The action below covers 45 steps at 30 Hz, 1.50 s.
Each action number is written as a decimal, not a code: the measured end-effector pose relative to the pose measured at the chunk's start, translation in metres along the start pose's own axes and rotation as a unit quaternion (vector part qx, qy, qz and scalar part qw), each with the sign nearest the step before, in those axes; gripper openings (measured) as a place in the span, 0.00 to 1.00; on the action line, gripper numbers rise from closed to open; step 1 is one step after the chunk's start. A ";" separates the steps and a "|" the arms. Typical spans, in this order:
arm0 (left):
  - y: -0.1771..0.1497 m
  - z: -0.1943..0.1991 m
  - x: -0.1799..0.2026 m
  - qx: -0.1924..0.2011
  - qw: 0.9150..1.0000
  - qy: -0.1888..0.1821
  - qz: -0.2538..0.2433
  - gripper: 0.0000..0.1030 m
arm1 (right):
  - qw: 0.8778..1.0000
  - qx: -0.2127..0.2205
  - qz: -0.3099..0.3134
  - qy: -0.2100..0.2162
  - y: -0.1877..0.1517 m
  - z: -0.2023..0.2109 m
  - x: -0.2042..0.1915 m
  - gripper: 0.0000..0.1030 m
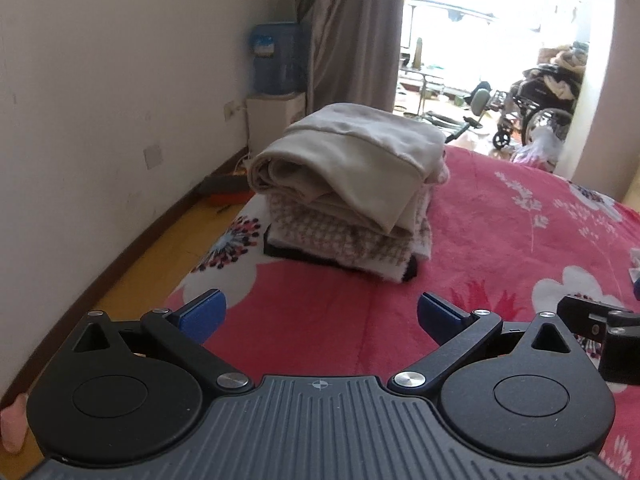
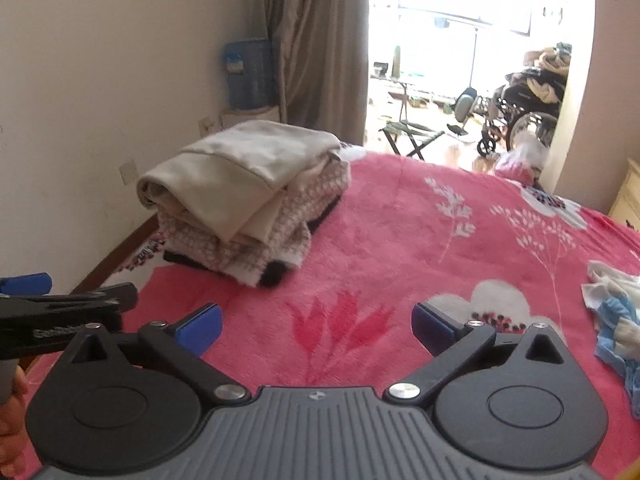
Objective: Fold clothes
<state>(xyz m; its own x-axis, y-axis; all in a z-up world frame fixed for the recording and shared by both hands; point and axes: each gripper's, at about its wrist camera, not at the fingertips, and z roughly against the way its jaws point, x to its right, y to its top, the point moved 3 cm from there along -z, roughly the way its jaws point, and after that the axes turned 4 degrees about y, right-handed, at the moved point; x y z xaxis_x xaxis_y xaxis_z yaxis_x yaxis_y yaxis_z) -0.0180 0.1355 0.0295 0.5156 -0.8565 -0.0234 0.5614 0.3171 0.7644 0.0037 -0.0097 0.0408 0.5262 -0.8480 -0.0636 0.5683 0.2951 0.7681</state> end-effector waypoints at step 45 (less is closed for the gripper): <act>-0.001 0.003 -0.014 0.016 0.997 0.079 -0.012 1.00 | 0.997 -0.028 0.062 -0.034 -0.005 -0.023 -0.039 1.00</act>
<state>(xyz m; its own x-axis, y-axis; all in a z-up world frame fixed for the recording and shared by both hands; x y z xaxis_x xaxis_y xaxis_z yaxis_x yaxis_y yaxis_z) -0.0274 0.1465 0.0310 0.5999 -0.7876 -0.1410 0.5543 0.2820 0.7831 -0.0054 0.0317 0.0250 0.5515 -0.8308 0.0748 0.5366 0.4220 0.7307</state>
